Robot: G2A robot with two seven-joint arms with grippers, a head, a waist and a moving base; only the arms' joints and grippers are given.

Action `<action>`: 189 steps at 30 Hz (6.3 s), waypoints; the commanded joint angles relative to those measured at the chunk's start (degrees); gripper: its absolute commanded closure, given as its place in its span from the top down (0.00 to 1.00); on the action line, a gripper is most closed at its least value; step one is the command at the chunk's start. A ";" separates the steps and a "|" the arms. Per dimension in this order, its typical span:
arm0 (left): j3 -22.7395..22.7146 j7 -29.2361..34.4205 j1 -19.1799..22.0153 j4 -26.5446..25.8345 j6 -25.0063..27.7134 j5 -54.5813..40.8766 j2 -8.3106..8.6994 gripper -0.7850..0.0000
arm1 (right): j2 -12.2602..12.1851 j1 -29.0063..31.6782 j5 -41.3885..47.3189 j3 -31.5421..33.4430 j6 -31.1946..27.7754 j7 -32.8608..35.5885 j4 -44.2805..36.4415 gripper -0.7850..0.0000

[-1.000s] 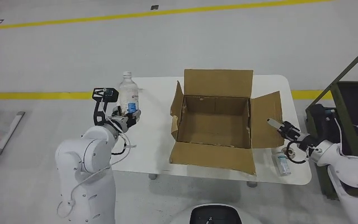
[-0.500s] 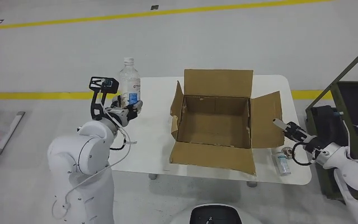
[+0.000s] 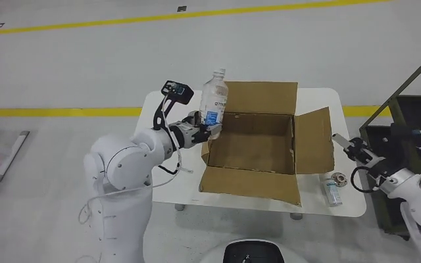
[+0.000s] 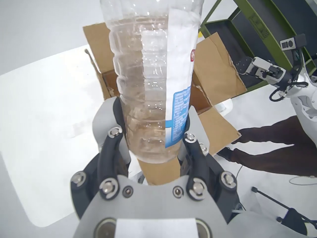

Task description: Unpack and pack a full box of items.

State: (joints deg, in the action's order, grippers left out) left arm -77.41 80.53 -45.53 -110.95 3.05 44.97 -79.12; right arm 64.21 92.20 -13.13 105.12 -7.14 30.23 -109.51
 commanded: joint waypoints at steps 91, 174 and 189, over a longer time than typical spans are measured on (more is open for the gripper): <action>35.48 -6.39 23.38 55.71 -31.21 -15.94 -7.98 1.00 | 2.84 5.38 -22.81 -2.21 9.36 -14.74 -10.24 0.02; 4.88 -0.43 0.01 20.84 -22.08 -1.18 3.83 0.00 | 0.56 -8.30 -1.36 -8.24 5.51 8.43 9.83 0.00; 3.47 2.24 -4.95 14.50 -24.56 -1.29 5.24 1.00 | -0.02 -7.93 -2.57 -9.06 4.84 10.17 7.78 1.00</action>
State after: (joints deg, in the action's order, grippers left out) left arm -74.14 82.78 -50.48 -96.52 -21.49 44.09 -73.88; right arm 64.20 84.32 -16.03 96.15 -1.89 40.23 -101.73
